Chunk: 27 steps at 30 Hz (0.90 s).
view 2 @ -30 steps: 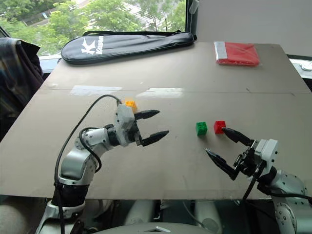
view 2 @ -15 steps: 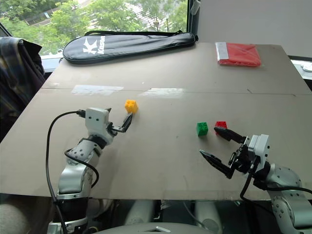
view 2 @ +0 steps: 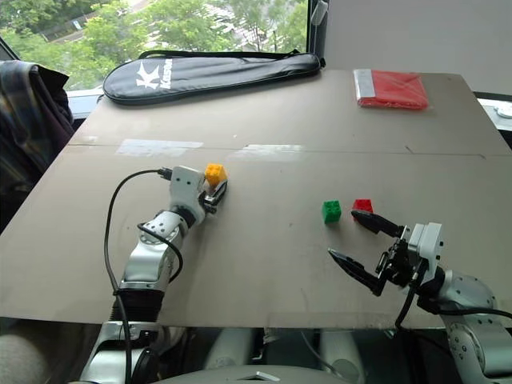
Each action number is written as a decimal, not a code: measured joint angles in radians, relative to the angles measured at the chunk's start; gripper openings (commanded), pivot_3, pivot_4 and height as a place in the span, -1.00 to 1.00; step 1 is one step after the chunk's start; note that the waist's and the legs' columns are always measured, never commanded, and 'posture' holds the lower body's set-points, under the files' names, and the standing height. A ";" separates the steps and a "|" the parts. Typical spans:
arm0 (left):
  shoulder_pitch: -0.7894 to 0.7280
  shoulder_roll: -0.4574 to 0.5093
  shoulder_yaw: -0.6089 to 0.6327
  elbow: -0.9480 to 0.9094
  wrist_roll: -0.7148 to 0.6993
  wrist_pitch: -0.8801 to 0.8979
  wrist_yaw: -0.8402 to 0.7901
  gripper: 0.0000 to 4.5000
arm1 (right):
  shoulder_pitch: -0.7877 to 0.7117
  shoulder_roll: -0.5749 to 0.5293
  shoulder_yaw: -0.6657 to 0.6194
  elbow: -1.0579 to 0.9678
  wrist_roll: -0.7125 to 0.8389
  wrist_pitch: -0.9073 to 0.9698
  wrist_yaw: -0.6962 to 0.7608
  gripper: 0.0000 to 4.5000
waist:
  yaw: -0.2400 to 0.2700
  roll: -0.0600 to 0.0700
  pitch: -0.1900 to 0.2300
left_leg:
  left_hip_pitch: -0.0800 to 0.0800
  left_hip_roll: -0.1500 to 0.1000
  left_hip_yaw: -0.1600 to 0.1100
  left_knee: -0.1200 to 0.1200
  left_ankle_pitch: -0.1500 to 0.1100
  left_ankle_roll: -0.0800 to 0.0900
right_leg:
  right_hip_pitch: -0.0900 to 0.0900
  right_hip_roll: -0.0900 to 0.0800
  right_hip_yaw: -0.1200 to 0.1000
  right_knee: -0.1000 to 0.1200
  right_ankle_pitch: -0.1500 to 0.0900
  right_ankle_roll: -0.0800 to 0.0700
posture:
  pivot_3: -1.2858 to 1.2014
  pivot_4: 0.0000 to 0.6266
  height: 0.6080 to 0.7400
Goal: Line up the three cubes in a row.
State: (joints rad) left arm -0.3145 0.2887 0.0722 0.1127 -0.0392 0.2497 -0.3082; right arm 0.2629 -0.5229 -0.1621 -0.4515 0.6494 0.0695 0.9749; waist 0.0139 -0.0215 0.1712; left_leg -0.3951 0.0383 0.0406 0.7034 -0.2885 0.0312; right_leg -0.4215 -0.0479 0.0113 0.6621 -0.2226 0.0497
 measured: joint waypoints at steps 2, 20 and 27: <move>-0.004 0.001 -0.003 0.003 0.001 0.004 0.004 -0.46 | 0.002 0.000 -0.002 0.000 0.000 -0.007 0.001 1.00 | 0.000 0.000 0.000 | 0.000 0.000 0.000 0.000 0.000 0.000 | 0.000 0.000 0.000 0.000 0.000 0.000 | 0.03 -0.52 0.52; -0.186 0.100 -0.233 0.305 -0.159 -0.312 -0.835 -0.46 | 0.084 -0.005 -0.030 0.155 -0.036 -0.081 0.083 1.00 | 0.002 0.000 0.000 | -0.001 -0.001 0.002 0.000 0.000 0.000 | 0.000 0.000 0.000 -0.001 -0.002 -0.003 | 0.03 -0.52 0.52; -0.418 0.023 -0.303 0.654 -0.128 -0.499 -1.101 -0.46 | 0.140 0.020 -0.052 0.126 -0.051 -0.104 0.052 1.00 | 0.000 0.000 0.000 | -0.003 0.000 0.000 0.000 0.000 0.000 | -0.001 0.002 -0.001 -0.001 -0.002 -0.002 | 0.03 -0.52 0.52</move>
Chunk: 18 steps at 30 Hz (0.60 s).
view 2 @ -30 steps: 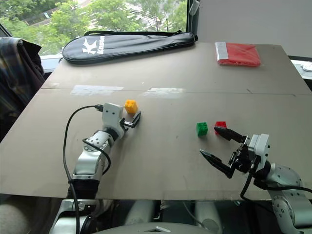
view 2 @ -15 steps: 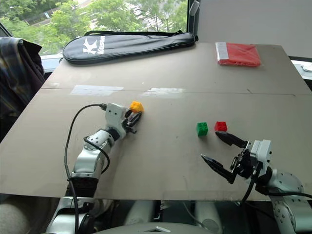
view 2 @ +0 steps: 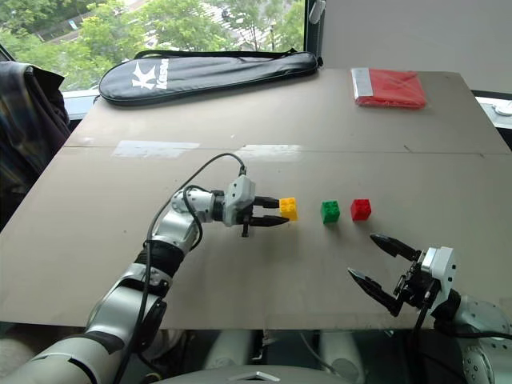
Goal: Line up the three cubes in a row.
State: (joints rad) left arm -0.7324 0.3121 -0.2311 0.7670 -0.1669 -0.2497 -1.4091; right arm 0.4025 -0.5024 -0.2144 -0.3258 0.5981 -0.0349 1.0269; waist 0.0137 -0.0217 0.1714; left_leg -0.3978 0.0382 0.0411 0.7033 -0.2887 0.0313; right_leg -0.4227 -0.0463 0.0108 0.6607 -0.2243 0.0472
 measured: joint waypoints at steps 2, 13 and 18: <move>-0.038 -0.022 -0.007 0.081 0.019 -0.034 -0.029 -0.46 | 0.016 0.010 0.001 -0.026 -0.005 -0.009 -0.016 1.00 | 0.000 0.000 0.000 | -0.001 0.000 0.000 0.000 0.000 0.000 | 0.000 0.000 0.000 -0.001 0.000 0.000 | 0.03 -0.52 0.52; -0.122 -0.087 -0.004 0.238 0.083 -0.113 0.001 -0.46 | 0.067 0.030 0.001 -0.082 -0.014 -0.016 -0.068 1.00 | 0.000 -0.001 0.000 | -0.001 0.000 0.000 0.000 0.000 0.000 | 0.000 0.000 0.001 -0.001 0.000 0.001 | 0.03 -0.52 0.52; -0.123 -0.087 -0.004 0.242 0.098 -0.129 0.022 -0.46 | 0.050 0.028 0.001 -0.086 -0.014 -0.014 -0.075 1.00 | 0.000 -0.001 0.000 | 0.000 0.000 0.000 0.000 0.000 0.000 | 0.000 0.000 0.001 -0.001 0.000 0.001 | 0.03 -0.52 0.52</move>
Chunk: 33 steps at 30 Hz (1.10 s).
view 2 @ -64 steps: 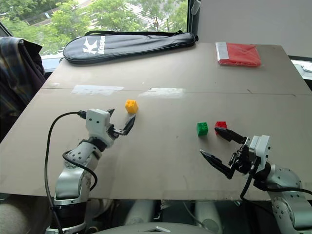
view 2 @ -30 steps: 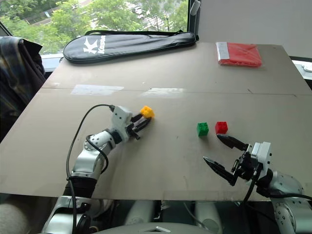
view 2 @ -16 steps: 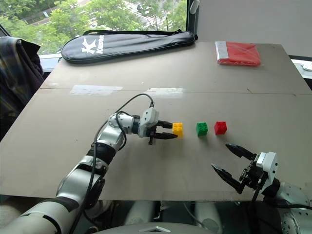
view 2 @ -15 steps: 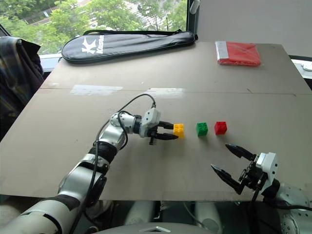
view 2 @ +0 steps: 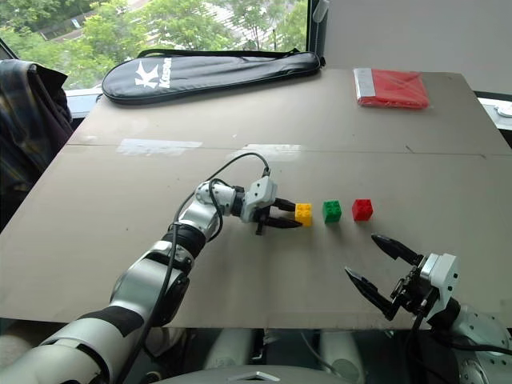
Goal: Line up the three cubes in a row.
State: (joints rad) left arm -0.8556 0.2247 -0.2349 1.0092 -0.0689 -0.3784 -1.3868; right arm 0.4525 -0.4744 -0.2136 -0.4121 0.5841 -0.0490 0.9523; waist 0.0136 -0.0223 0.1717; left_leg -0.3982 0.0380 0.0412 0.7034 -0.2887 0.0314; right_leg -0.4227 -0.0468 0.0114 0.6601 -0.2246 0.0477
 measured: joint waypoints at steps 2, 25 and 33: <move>0.000 0.000 0.000 0.003 0.003 -0.004 0.009 -0.46 | -0.003 -0.002 0.000 0.000 0.000 0.001 0.000 1.00 | 0.000 0.000 0.000 | 0.000 0.000 0.000 0.000 0.000 0.000 | 0.000 0.000 0.000 0.000 0.000 0.000 | 0.03 -0.52 0.52; 0.229 0.118 0.081 -0.367 -0.093 0.219 0.080 0.99 | 0.003 -0.013 0.000 -0.001 0.002 0.002 0.001 1.00 | -0.031 0.001 0.000 | 0.003 0.004 -0.003 -0.002 0.000 0.000 | -0.001 0.001 0.001 0.002 0.001 0.000 | 0.03 -0.52 0.52; 0.713 0.336 0.166 -1.141 -0.276 0.695 0.200 0.99 | -0.026 -0.041 -0.021 0.086 0.002 0.000 0.035 1.00 | -0.015 0.003 0.000 | 0.002 0.004 -0.003 -0.002 0.000 0.000 | -0.002 -0.004 0.002 0.001 0.000 0.000 | 0.03 -0.52 0.52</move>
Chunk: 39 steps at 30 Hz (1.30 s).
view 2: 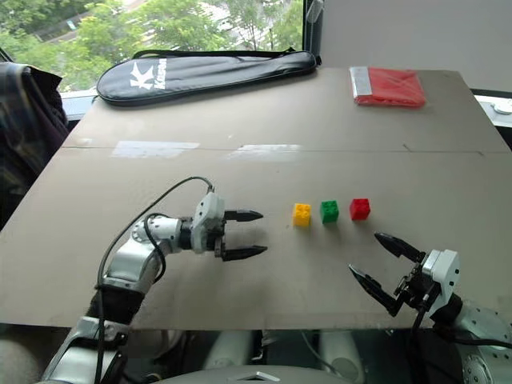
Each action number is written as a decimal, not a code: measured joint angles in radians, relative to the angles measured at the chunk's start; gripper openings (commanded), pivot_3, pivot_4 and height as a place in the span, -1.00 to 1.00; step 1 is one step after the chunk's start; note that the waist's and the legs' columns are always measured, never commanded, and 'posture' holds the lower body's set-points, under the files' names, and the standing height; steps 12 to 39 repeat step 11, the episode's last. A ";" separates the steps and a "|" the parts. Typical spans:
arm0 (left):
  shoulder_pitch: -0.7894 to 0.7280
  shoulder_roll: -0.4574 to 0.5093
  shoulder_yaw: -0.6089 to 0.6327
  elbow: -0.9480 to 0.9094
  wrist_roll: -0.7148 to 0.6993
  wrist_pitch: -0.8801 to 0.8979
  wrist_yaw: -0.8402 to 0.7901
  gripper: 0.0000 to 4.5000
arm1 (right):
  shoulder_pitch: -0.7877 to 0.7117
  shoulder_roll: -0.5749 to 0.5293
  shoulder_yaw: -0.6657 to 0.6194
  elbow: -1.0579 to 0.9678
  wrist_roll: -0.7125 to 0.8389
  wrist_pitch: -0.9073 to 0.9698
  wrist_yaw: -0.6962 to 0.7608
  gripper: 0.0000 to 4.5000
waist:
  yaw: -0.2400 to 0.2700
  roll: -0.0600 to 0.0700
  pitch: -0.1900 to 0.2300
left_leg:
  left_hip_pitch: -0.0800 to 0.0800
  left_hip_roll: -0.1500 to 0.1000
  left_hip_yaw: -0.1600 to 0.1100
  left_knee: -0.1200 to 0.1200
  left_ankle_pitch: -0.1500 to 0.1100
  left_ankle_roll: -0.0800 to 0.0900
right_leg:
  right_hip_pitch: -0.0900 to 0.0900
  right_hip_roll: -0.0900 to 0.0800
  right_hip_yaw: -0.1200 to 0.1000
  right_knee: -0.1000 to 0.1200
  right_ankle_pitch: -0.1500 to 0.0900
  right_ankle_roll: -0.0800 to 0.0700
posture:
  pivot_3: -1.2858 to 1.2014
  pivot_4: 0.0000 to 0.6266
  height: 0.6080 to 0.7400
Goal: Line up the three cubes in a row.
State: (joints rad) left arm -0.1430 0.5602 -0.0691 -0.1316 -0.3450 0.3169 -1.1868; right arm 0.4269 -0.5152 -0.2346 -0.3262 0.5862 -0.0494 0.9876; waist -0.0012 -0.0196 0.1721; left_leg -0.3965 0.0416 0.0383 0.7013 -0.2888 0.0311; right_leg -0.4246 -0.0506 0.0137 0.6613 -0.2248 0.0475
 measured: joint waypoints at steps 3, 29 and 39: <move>0.177 0.005 0.064 -0.153 -0.004 0.061 0.129 0.99 | -0.014 -0.013 -0.015 0.058 0.001 -0.001 0.031 1.00 | 0.003 0.000 0.000 | 0.001 0.000 0.001 0.000 0.000 0.000 | 0.000 -0.002 0.001 0.000 -0.002 0.003 | 0.03 -0.52 0.52; 0.446 -0.022 0.102 -0.344 0.064 0.021 0.366 0.99 | -0.063 -0.050 -0.040 0.187 -0.005 -0.024 0.107 1.00 | 0.014 0.006 -0.004 | 0.002 0.000 0.002 0.000 0.000 0.000 | 0.000 0.000 0.001 0.000 -0.002 0.004 | 0.03 -0.52 0.52; 0.446 -0.022 0.102 -0.344 0.064 0.021 0.366 0.99 | -0.063 -0.050 -0.040 0.187 -0.005 -0.024 0.107 1.00 | 0.014 0.006 -0.004 | 0.002 0.000 0.002 0.000 0.000 0.000 | 0.000 0.000 0.001 0.000 -0.002 0.004 | 0.03 -0.52 0.52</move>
